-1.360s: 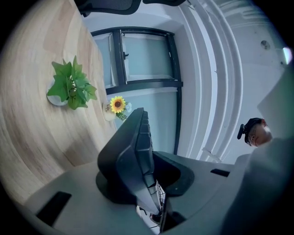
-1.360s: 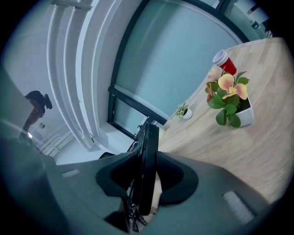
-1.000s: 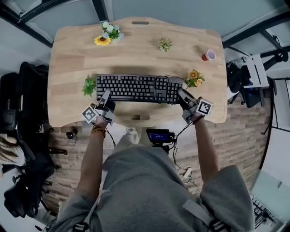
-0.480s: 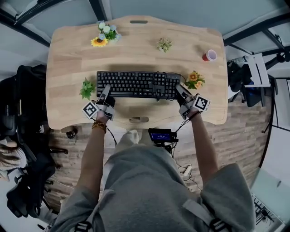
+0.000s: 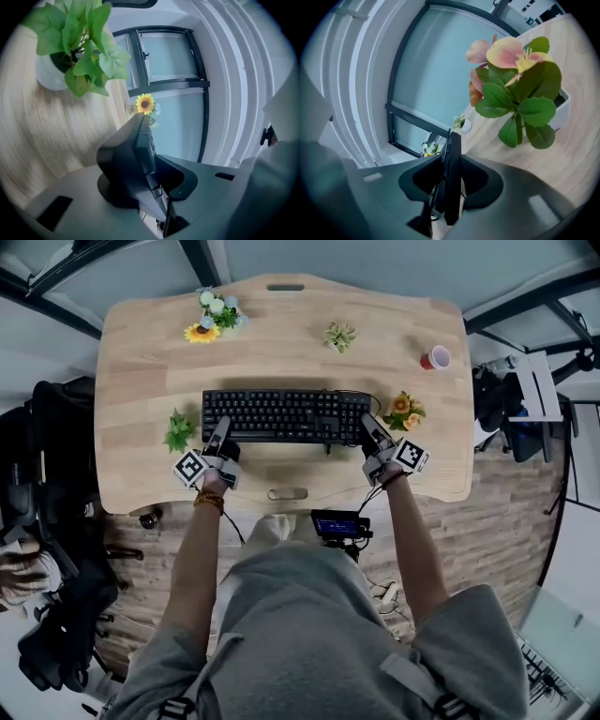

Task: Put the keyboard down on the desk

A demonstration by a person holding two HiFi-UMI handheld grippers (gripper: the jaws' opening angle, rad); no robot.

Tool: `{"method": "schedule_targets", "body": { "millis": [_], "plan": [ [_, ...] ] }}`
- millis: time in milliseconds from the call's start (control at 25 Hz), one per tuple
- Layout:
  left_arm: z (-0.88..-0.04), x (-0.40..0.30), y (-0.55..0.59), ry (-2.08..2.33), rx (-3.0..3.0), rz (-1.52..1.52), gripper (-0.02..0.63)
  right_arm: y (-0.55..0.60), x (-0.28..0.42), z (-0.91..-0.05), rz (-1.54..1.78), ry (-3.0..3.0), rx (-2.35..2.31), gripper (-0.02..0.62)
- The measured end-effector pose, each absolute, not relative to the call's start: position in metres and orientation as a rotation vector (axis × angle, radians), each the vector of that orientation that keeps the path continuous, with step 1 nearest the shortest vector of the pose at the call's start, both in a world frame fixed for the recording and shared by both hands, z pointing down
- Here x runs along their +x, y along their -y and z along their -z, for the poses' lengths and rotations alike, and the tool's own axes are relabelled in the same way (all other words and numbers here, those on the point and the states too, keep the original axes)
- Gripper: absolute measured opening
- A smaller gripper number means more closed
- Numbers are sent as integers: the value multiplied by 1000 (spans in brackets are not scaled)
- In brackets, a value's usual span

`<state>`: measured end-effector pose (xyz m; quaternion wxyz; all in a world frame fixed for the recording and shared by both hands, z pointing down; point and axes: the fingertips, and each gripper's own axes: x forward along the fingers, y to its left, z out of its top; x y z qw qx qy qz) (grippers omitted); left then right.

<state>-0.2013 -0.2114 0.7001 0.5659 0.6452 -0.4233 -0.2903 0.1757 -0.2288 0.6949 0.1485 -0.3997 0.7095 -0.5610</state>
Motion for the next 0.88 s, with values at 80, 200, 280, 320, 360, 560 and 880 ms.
{"method": "schedule_targets", "body": {
  "millis": [80, 200, 280, 320, 360, 560, 880],
  "plan": [
    [-702, -201, 213, 1004, 1504, 690, 101, 231, 178, -699, 1620, -2022, -1185, 126],
    [-709, -203, 216, 1017, 1494, 689, 100, 237, 176, -700, 1608, -2016, -1170, 126],
    [-712, -204, 218, 1027, 1482, 686, 100, 237, 175, -705, 1621, -1999, -1188, 126],
    [-713, -204, 219, 1030, 1477, 686, 100, 238, 175, -706, 1621, -1992, -1186, 126],
    [-714, -205, 220, 1033, 1472, 686, 100, 240, 173, -706, 1618, -1987, -1179, 126],
    [-721, -205, 220, 1042, 1441, 692, 100, 241, 174, -714, 1628, -1945, -1213, 126],
    [-737, -203, 220, 1071, 1379, 635, 100, 243, 179, -732, 1646, -1878, -1304, 127]
  ]
}}
